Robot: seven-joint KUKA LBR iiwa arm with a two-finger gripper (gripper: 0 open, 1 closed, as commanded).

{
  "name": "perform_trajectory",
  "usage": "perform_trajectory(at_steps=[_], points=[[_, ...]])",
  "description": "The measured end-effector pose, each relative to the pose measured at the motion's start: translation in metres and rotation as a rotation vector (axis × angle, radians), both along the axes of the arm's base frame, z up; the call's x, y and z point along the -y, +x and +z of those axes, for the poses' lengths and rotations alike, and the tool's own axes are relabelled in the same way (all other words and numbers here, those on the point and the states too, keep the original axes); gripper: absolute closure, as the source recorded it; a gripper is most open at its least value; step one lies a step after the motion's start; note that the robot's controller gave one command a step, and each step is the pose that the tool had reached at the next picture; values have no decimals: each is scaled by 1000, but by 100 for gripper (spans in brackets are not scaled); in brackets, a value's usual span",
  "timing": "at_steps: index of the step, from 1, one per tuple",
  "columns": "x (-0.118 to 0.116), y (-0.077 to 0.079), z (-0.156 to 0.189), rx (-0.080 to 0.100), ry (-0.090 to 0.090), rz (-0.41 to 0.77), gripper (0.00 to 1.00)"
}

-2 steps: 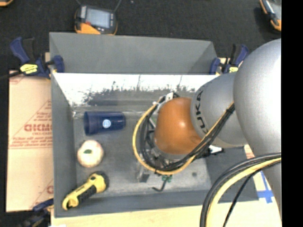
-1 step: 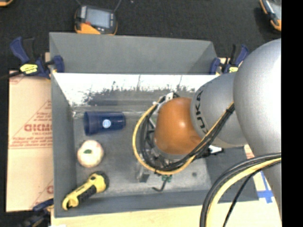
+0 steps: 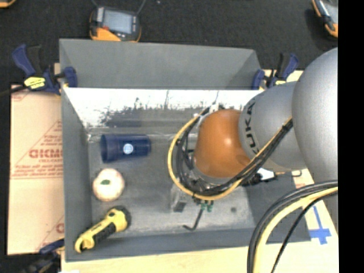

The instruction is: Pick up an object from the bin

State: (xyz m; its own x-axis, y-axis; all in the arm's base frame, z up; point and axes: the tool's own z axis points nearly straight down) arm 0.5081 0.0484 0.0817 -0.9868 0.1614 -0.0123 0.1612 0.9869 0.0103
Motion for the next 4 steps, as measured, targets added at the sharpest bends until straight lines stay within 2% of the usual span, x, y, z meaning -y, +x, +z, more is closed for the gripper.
perform_trajectory(at_steps=[1,2,3,4], points=[[41,3,-8,-3,1,-57,100],[22,-24,19,-2,4,-83,0],[24,-23,18,-2,3,-87,0],[26,-1,-8,2,6,-124,0]])
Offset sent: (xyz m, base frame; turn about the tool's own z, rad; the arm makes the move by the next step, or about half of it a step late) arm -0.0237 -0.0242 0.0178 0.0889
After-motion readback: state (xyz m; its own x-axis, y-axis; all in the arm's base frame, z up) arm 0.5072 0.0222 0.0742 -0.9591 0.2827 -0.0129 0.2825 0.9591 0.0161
